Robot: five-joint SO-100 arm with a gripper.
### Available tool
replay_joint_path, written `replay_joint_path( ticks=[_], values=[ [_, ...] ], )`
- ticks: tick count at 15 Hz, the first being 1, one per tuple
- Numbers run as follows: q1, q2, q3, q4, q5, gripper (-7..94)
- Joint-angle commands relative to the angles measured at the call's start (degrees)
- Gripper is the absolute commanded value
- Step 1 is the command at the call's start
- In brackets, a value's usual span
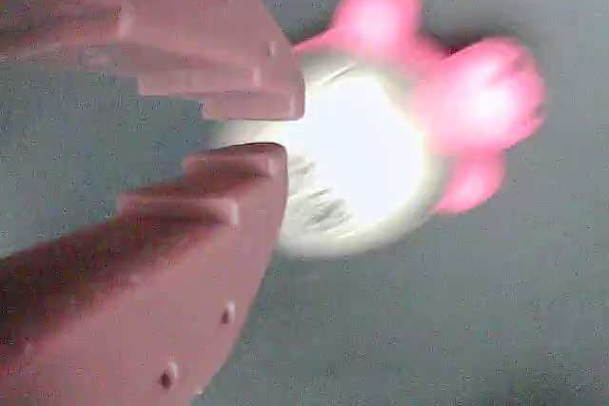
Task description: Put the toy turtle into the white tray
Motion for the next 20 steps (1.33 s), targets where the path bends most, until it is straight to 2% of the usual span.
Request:
replay_joint_path(
  ticks=[1,6,8,11,16,17,20],
  values=[
    [1.9,-1.9,-8.9,0.5,-2.0,0],
    [3.3,-10.7,-20.3,3.8,-3.8,2],
    [3.4,-12.1,-21.3,4.0,-4.5,11],
    [3.5,-14.7,-22.2,4.4,-5.2,32],
    [4.2,-17.1,-21.4,3.1,-5.8,47],
    [4.4,-17.7,-21.3,2.9,-5.9,52],
    [4.7,-19.5,-20.6,2.9,-5.4,52]
  ],
)
